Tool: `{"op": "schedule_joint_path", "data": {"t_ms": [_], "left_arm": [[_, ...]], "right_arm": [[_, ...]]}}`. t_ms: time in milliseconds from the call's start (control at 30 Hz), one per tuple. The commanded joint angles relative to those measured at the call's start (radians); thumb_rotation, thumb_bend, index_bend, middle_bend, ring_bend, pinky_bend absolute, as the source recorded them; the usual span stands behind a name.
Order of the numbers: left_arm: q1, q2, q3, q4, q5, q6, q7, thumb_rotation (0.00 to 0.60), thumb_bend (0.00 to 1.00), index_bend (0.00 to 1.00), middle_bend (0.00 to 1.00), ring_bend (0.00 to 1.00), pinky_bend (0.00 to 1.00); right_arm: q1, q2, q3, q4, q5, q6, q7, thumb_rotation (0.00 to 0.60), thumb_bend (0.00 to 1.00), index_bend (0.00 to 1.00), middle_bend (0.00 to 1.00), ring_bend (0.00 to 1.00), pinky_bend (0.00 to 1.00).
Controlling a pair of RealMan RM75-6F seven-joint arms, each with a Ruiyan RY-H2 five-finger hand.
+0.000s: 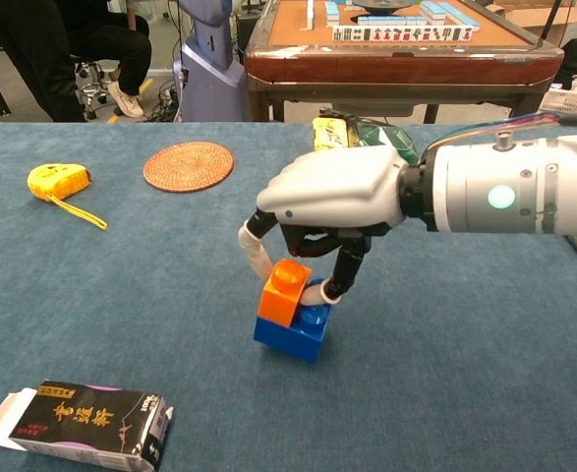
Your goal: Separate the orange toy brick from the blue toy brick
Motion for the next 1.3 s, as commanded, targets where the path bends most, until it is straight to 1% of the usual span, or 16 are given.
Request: {"op": "schedule_joint_path", "data": {"t_ms": [33, 233, 433, 467, 600, 667, 700, 733, 800, 867, 900, 933, 1000, 1133, 1300], "left_arm": [[-0.011, 0.001, -0.013, -0.012, -0.001, -0.001, -0.01, 0.6, 0.24, 0.32, 0.77, 0.63, 0.83], [-0.054, 0.006, -0.052, -0.053, -0.007, -0.028, -0.036, 0.6, 0.2, 0.32, 0.77, 0.64, 0.83], [-0.126, 0.001, -0.099, -0.092, 0.006, -0.071, -0.07, 0.6, 0.16, 0.34, 0.78, 0.67, 0.83], [-0.143, -0.001, -0.111, -0.103, 0.003, -0.083, -0.079, 0.6, 0.15, 0.35, 0.79, 0.67, 0.84], [-0.198, -0.016, -0.157, -0.147, -0.018, -0.121, -0.105, 0.6, 0.12, 0.35, 0.79, 0.69, 0.93], [-0.228, -0.029, -0.186, -0.168, -0.033, -0.138, -0.114, 0.6, 0.1, 0.35, 0.79, 0.75, 0.97], [-0.241, -0.034, -0.198, -0.179, -0.046, -0.149, -0.117, 0.6, 0.09, 0.35, 0.79, 0.8, 0.99], [-0.255, -0.037, -0.21, -0.192, -0.06, -0.163, -0.119, 0.6, 0.08, 0.35, 0.78, 0.86, 1.0], [-0.287, -0.044, -0.24, -0.222, -0.097, -0.194, -0.123, 0.6, 0.06, 0.34, 0.8, 0.92, 1.0], [-0.319, -0.049, -0.269, -0.253, -0.14, -0.229, -0.123, 0.6, 0.05, 0.33, 0.87, 0.97, 1.0], [-0.332, -0.052, -0.281, -0.266, -0.161, -0.242, -0.122, 0.6, 0.04, 0.33, 0.93, 0.99, 1.0], [-0.348, -0.055, -0.297, -0.284, -0.191, -0.26, -0.122, 0.6, 0.03, 0.32, 0.97, 1.0, 1.0], [-0.372, -0.059, -0.317, -0.308, -0.236, -0.287, -0.118, 0.6, 0.02, 0.31, 1.0, 1.0, 1.0], [-0.423, -0.066, -0.353, -0.352, -0.349, -0.343, -0.09, 0.6, 0.0, 0.25, 1.0, 1.0, 1.0], [-0.468, -0.091, -0.391, -0.383, -0.494, -0.371, -0.081, 0.6, 0.0, 0.18, 1.0, 1.0, 1.0]], "right_arm": [[-0.026, 0.025, 0.014, -0.009, 0.015, 0.04, 0.024, 0.6, 0.32, 0.73, 0.96, 1.0, 1.0], [-0.07, 0.069, 0.037, -0.018, 0.045, 0.108, 0.048, 0.6, 0.32, 0.74, 0.98, 1.0, 1.0], [-0.117, 0.118, 0.071, -0.028, 0.096, 0.17, 0.048, 0.6, 0.33, 0.74, 1.0, 1.0, 1.0], [-0.127, 0.127, 0.08, -0.03, 0.109, 0.182, 0.047, 0.6, 0.33, 0.74, 1.0, 1.0, 1.0], [-0.152, 0.155, 0.11, -0.039, 0.152, 0.213, 0.057, 0.6, 0.33, 0.74, 1.0, 1.0, 1.0], [-0.162, 0.171, 0.127, -0.044, 0.171, 0.225, 0.068, 0.6, 0.33, 0.74, 1.0, 1.0, 1.0], [-0.166, 0.176, 0.135, -0.046, 0.179, 0.231, 0.073, 0.6, 0.33, 0.74, 1.0, 1.0, 1.0], [-0.17, 0.18, 0.142, -0.047, 0.186, 0.237, 0.078, 0.6, 0.33, 0.74, 1.0, 1.0, 1.0], [-0.177, 0.187, 0.16, -0.049, 0.205, 0.247, 0.087, 0.6, 0.33, 0.74, 1.0, 1.0, 1.0], [-0.181, 0.188, 0.179, -0.049, 0.225, 0.256, 0.09, 0.6, 0.33, 0.74, 1.0, 1.0, 1.0], [-0.182, 0.187, 0.187, -0.049, 0.233, 0.26, 0.091, 0.6, 0.33, 0.74, 1.0, 1.0, 1.0], [-0.184, 0.185, 0.197, -0.049, 0.245, 0.264, 0.093, 0.6, 0.33, 0.74, 1.0, 1.0, 1.0], [-0.183, 0.181, 0.212, -0.05, 0.265, 0.264, 0.097, 0.6, 0.33, 0.74, 1.0, 1.0, 1.0], [-0.175, 0.164, 0.248, -0.046, 0.314, 0.258, 0.102, 0.6, 0.33, 0.74, 1.0, 1.0, 1.0], [-0.163, 0.128, 0.284, -0.035, 0.381, 0.251, 0.093, 0.6, 0.33, 0.74, 1.0, 1.0, 1.0]]}}
